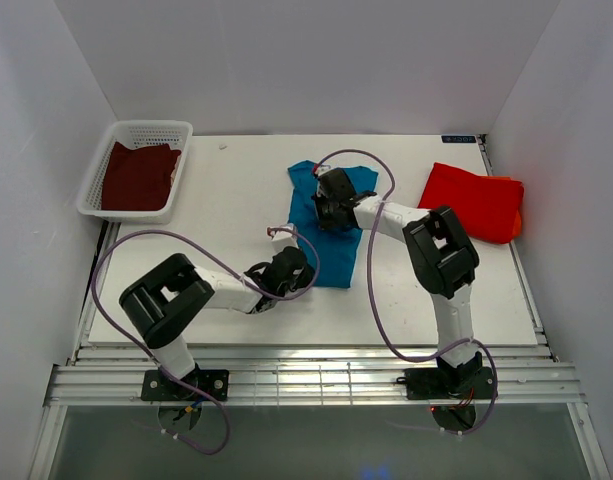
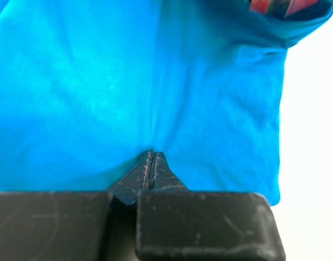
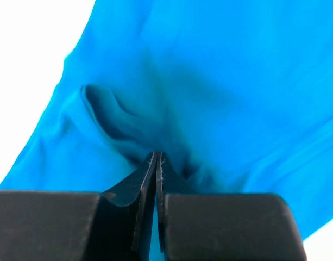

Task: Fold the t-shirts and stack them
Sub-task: Fold the tshirt

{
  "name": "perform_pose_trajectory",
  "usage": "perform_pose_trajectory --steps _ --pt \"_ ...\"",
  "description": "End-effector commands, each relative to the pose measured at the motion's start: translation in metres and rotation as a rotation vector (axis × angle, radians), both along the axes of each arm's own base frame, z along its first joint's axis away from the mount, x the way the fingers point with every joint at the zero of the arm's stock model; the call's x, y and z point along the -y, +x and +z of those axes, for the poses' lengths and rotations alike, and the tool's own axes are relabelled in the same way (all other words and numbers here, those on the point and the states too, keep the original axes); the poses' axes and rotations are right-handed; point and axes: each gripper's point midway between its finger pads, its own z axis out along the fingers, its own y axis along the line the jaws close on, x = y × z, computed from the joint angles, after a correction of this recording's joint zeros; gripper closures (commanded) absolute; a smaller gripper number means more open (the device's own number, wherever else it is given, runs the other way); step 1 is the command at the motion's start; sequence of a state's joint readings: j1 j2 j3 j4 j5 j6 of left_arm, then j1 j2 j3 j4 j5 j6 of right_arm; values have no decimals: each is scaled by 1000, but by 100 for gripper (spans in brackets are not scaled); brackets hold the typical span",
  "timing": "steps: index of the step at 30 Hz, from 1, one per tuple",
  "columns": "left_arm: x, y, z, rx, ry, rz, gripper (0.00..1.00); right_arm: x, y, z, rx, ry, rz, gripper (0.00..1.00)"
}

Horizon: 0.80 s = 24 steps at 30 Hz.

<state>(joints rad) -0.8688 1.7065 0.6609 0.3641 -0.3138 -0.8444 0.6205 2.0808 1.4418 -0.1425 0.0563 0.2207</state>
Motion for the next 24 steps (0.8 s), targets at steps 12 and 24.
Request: perform_pose_trajectory --steps 12,24 --pt "4 -67 -46 -145 166 -120 100 36 51 129 270 -2 -62 92" --pt "15 -71 21 11 247 -51 100 70 -94 84 57 64 -81 43"
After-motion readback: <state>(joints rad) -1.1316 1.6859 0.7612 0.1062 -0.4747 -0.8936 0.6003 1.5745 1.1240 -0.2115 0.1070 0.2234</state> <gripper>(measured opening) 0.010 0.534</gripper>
